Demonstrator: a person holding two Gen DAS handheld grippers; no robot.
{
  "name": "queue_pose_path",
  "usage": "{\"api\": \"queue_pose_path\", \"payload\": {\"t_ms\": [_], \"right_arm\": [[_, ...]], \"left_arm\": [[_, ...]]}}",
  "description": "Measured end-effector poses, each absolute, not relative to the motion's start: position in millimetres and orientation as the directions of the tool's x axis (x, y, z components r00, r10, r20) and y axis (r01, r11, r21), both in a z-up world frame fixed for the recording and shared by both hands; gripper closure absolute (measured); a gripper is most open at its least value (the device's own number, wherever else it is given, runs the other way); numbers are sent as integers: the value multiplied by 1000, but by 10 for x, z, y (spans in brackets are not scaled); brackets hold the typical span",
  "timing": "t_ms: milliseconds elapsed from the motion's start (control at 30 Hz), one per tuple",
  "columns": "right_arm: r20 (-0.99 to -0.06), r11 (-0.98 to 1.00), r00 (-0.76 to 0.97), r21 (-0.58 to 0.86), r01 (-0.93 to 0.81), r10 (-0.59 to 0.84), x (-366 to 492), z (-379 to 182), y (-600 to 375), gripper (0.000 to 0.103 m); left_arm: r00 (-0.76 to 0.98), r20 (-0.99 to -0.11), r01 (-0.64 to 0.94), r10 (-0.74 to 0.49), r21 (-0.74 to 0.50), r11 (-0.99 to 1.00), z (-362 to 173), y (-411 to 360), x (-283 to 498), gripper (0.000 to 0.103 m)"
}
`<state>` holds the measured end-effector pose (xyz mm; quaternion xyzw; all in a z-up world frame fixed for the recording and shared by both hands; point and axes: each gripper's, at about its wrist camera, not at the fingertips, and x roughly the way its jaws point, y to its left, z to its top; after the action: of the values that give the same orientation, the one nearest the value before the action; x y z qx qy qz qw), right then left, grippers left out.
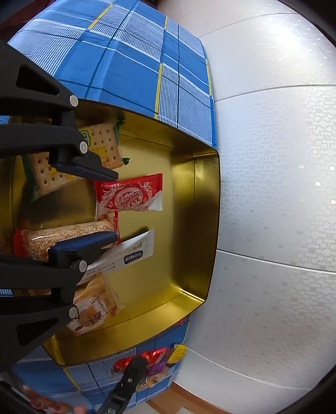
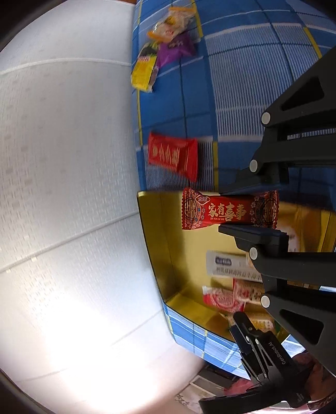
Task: Organize snacks
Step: 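Lower the red candy bar into the tray and open the right tool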
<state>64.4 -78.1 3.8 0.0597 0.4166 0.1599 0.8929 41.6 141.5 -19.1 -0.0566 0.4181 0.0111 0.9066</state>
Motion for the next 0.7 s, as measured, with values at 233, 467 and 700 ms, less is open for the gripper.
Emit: {"api": "queue_pose_path", "payload": {"t_ms": [233,467,700], "right_arm": [[-748,934,569,205,-292,342,738,-69,-390,81],[-782,937,538,169,-305,316,935,-223,-161,81],[-795,940,521,177,-290,311,1043,-260,-142,81]], "left_arm": [[654,-755,-60,-41,-106,993,-170,1397,354,59],[660,-750,-57,-37,-99,994,-146,1410,305,55],[658,-752,-79,-31,-110,991,-159,1484,301,53]]}}
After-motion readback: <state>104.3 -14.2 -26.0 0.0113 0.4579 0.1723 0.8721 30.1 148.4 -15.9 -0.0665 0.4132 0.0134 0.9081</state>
